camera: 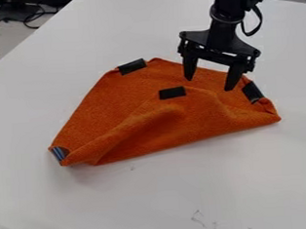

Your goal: Fold the cloth from top right to bottom left

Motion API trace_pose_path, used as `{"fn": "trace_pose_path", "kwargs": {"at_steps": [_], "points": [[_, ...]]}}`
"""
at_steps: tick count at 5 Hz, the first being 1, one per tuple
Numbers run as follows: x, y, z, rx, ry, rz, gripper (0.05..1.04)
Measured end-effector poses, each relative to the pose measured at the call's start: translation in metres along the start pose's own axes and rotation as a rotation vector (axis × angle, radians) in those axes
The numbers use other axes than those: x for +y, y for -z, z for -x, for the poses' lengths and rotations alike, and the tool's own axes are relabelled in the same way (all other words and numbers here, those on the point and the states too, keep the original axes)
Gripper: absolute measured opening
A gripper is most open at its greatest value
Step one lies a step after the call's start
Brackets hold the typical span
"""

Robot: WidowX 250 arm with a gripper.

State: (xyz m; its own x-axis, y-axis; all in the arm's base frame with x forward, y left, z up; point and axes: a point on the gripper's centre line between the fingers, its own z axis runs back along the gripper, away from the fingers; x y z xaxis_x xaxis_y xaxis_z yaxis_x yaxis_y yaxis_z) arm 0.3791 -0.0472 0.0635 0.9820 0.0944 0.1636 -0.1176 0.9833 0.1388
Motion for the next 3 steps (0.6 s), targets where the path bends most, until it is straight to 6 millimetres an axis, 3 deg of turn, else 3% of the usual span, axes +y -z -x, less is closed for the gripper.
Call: {"fn": "trace_pose_path", "kwargs": {"at_steps": [1, 3], "points": [[-0.002, 0.013, 0.004, 0.034, 0.012, -0.009, 1.000], [0.064, 0.022, -0.023, 0.009, 0.002, -0.014, 1.000]]}}
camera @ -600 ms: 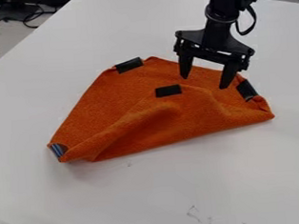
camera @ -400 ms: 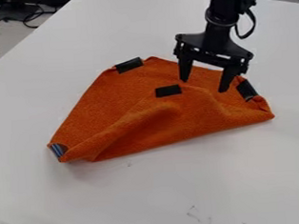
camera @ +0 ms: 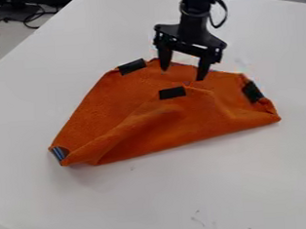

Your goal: Fold the cloth from top right to bottom left

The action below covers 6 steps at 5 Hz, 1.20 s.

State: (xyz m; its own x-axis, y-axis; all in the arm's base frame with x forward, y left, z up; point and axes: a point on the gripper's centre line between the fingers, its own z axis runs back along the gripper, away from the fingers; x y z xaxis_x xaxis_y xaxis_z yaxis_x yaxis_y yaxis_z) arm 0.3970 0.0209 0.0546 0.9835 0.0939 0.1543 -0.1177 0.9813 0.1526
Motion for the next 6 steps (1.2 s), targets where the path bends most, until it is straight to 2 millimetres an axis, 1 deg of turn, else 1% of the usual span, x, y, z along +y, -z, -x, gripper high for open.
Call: {"fn": "trace_pose_path", "kwargs": {"at_steps": [1, 2, 3, 4, 5, 6], "points": [[0.023, 0.008, -0.011, -0.009, 0.014, -0.005, 1.000], [0.056, 0.025, -0.019, -0.015, -0.012, 0.000, 1.000], [0.069, 0.041, -0.025, -0.026, -0.003, 0.000, 1.000], [0.084, 0.054, -0.027, -0.023, -0.010, 0.008, 1.000], [0.096, 0.060, -0.030, -0.031, -0.014, 0.004, 0.999], [0.097, 0.061, -0.036, -0.041, -0.003, 0.003, 0.999]]}}
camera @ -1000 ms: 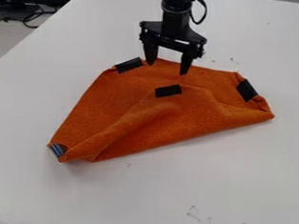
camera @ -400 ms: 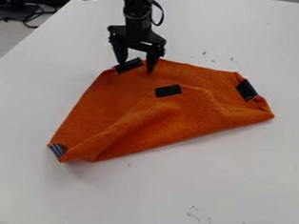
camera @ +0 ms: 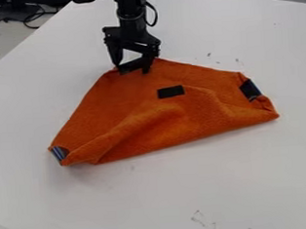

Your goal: Fold the cloth from top right to bottom left

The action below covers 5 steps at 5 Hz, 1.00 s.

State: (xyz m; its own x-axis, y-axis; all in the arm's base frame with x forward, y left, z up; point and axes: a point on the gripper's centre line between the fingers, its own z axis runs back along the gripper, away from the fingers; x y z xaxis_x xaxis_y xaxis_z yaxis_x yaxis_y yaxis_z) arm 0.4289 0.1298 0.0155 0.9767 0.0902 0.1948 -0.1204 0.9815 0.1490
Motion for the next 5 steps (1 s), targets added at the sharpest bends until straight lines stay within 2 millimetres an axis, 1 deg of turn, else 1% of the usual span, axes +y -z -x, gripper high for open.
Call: {"fn": "trace_pose_path", "kwargs": {"at_steps": [1, 2, 3, 4, 5], "points": [[0.0028, 0.0001, 0.0003, 0.001, -0.011, -0.013, 0.967], [0.0040, 0.0018, -0.0015, -0.019, -0.016, -0.024, 0.699], [0.0001, 0.0035, -0.0020, -0.034, -0.014, -0.002, 0.414], [0.0015, 0.0028, -0.0020, -0.033, -0.006, -0.011, 0.201], [-0.0036, -0.0040, -0.0027, -0.042, 0.019, -0.035, 0.090]]}}
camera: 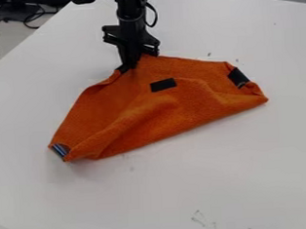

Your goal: Fold the cloth from top right to bottom left

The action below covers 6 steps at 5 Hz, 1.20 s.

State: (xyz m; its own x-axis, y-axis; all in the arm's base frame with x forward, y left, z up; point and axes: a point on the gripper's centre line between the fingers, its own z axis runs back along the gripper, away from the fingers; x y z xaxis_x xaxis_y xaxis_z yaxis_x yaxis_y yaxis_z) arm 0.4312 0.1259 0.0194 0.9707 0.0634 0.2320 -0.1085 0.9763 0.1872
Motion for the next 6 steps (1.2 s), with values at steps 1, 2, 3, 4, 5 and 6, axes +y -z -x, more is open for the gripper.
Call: {"fn": "trace_pose_path", "kwargs": {"at_steps": [1, 2, 3, 4, 5, 6], "points": [[-0.010, -0.028, -0.007, -0.055, 0.049, -0.037, 0.072], [-0.029, -0.050, 0.001, -0.090, 0.063, -0.054, 0.072], [-0.052, -0.058, 0.020, -0.079, 0.076, -0.033, 0.072], [-0.077, -0.059, 0.046, -0.064, 0.062, 0.009, 0.072], [-0.104, -0.054, 0.067, -0.030, 0.067, 0.049, 0.089], [-0.131, -0.056, 0.075, 0.008, 0.080, 0.094, 0.254]]}}
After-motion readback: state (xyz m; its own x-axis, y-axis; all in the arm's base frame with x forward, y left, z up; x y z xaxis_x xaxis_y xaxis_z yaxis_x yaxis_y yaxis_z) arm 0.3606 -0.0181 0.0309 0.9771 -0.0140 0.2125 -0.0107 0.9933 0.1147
